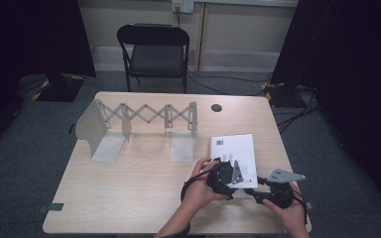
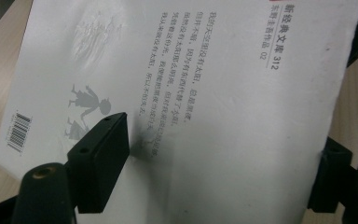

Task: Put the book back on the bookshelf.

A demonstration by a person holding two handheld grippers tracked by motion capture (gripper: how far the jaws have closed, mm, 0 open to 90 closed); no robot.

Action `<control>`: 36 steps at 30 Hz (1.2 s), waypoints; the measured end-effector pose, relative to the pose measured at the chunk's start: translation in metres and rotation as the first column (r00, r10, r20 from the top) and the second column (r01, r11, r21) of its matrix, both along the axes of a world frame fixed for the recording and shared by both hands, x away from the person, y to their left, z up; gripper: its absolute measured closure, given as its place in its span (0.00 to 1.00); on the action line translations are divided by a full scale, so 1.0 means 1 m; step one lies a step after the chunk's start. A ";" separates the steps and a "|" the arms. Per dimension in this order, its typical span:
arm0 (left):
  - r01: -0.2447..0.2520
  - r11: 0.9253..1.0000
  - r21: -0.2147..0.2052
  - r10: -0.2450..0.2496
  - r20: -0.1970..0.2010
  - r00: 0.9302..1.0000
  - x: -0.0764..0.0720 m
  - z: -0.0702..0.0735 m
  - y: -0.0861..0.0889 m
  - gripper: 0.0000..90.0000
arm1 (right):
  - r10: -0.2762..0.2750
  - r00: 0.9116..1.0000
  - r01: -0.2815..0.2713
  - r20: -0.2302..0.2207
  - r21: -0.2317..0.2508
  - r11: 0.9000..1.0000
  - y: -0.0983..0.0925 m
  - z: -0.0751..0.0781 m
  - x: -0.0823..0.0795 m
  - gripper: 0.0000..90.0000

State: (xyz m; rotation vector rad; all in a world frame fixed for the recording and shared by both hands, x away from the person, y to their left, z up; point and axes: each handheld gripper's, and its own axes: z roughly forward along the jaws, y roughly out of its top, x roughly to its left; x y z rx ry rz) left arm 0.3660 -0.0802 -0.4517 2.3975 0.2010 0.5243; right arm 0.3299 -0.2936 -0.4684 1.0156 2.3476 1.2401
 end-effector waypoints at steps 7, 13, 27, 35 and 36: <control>0.022 1.000 0.006 -0.022 0.009 1.000 -0.004 0.009 0.003 0.38 | 0.000 1.000 0.000 0.018 -0.018 1.000 -0.005 -0.001 -0.001 0.36; 0.027 0.998 0.049 -0.028 0.010 1.000 -0.005 0.019 0.001 0.46 | 0.031 0.999 -0.029 0.042 -0.030 0.999 -0.011 -0.001 -0.004 0.33; -0.005 0.998 0.055 0.009 -0.058 0.998 0.005 0.050 0.001 0.57 | 0.069 0.995 -0.065 0.075 -0.052 0.997 -0.023 -0.012 -0.011 0.26; -0.019 0.998 0.059 0.025 -0.090 0.996 0.010 0.059 -0.001 0.58 | 0.092 0.991 -0.084 0.101 -0.083 0.993 -0.021 -0.015 -0.013 0.25; -0.020 0.998 0.057 0.026 -0.093 0.995 0.011 0.061 0.000 0.59 | 0.097 0.990 -0.087 0.105 -0.097 0.991 -0.021 -0.016 -0.013 0.25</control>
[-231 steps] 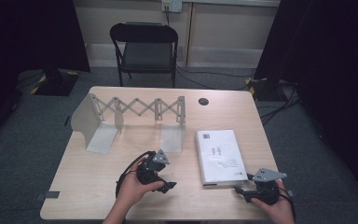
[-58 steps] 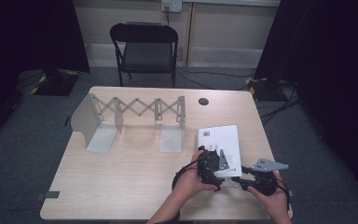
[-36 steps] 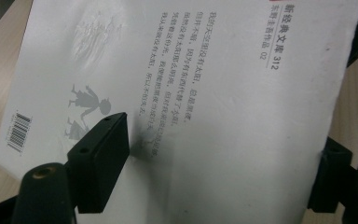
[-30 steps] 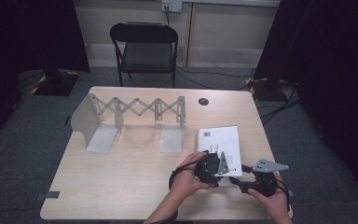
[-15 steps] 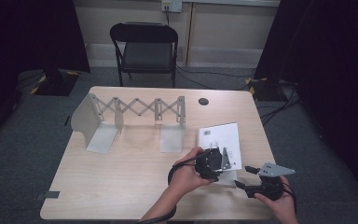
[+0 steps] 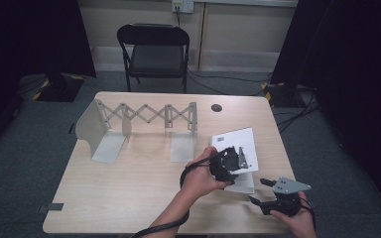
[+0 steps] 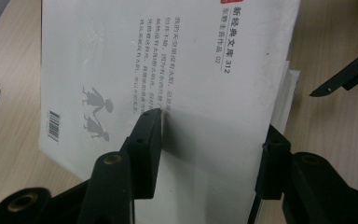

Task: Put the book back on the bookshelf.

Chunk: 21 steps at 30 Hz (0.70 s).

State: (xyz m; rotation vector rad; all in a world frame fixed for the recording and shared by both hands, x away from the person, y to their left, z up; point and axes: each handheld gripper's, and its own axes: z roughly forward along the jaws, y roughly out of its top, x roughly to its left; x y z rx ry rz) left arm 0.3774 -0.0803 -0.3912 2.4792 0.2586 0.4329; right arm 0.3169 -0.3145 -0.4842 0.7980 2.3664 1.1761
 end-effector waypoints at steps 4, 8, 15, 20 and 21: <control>-0.004 1.000 -0.004 0.004 -0.019 1.000 0.003 0.004 0.001 0.59 | -0.001 1.000 0.002 0.006 -0.026 1.000 0.002 -0.004 -0.001 0.25; 0.001 1.000 0.003 -0.001 -0.030 1.000 0.006 0.007 0.001 0.59 | -0.005 1.000 0.006 0.018 -0.051 0.999 0.005 -0.007 0.002 0.25; 0.002 1.000 0.011 -0.002 -0.058 0.998 0.012 0.014 0.001 0.59 | -0.025 0.998 0.029 0.053 -0.088 0.996 0.010 -0.006 0.004 0.25; 0.005 1.000 0.020 -0.004 -0.080 0.997 0.017 0.019 0.001 0.60 | -0.036 0.997 0.042 0.063 -0.096 0.995 0.011 -0.006 0.006 0.25; 0.002 1.000 0.019 0.000 -0.084 0.996 0.017 0.020 0.000 0.60 | -0.042 0.997 0.048 0.068 -0.097 0.994 0.012 -0.005 0.007 0.25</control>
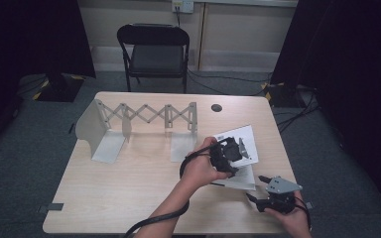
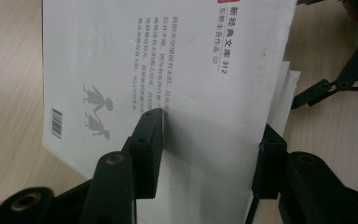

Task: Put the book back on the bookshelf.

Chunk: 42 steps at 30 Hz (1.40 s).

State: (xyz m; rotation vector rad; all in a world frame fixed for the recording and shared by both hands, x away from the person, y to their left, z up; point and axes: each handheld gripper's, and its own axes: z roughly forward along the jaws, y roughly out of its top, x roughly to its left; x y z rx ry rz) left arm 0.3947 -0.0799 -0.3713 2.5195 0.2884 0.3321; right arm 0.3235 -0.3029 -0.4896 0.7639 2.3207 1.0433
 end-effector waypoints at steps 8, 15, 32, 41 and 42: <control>0.007 1.000 0.014 -0.006 -0.029 1.000 0.007 0.007 0.000 0.60 | -0.001 0.999 0.002 0.045 -0.014 1.000 0.005 0.003 0.005 0.26; 0.007 1.000 0.012 -0.006 -0.044 0.999 0.010 0.010 0.000 0.61 | -0.003 0.996 0.010 0.086 -0.078 0.997 0.013 0.002 0.011 0.27; 0.008 1.000 0.017 -0.007 -0.061 0.998 0.006 0.015 0.002 0.61 | 0.070 0.970 -0.031 0.231 -0.171 0.985 0.029 0.025 0.016 0.51; 0.075 0.997 -0.002 -0.075 -0.060 0.995 -0.017 0.032 0.010 0.58 | 0.148 0.967 -0.107 0.206 -0.199 0.974 0.027 0.062 -0.005 0.68; 0.072 0.997 -0.011 -0.073 -0.054 0.996 -0.018 0.032 0.013 0.58 | 0.155 0.967 -0.113 0.202 -0.208 0.972 0.028 0.064 -0.004 0.68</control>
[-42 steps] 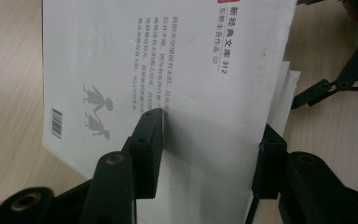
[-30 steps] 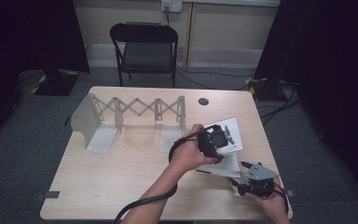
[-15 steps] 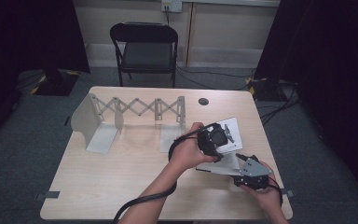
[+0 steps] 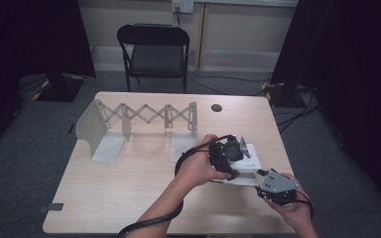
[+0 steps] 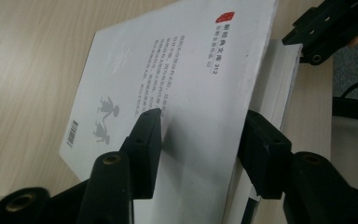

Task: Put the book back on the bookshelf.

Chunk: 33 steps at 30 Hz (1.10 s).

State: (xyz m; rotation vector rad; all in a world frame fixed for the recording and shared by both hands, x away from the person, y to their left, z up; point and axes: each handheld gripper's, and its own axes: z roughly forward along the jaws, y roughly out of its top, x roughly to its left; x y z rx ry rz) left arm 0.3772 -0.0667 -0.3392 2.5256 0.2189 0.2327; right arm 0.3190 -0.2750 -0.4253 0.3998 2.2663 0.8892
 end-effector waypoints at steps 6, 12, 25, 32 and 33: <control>-0.036 0.999 -0.036 0.036 0.019 0.999 0.002 0.012 0.021 0.49 | 0.011 0.999 -0.011 -0.040 -0.015 1.000 -0.001 0.011 0.009 0.70; -0.059 0.998 -0.020 0.059 -0.002 0.998 0.004 0.009 0.035 0.43 | 0.011 0.997 -0.012 -0.071 -0.010 1.000 -0.008 0.015 0.017 0.71; -0.073 0.996 -0.041 0.074 0.023 0.997 0.001 0.002 0.052 0.30 | 0.013 0.993 -0.016 -0.117 -0.022 1.000 -0.010 0.026 0.027 0.72; -0.083 0.996 -0.020 0.084 0.040 0.996 0.005 -0.006 0.051 0.24 | 0.011 0.992 -0.012 -0.129 -0.012 1.000 -0.012 0.027 0.030 0.72; -0.079 0.997 -0.016 0.079 0.038 0.996 0.005 -0.007 0.050 0.24 | 0.010 0.991 -0.012 -0.131 -0.011 1.000 -0.012 0.027 0.030 0.72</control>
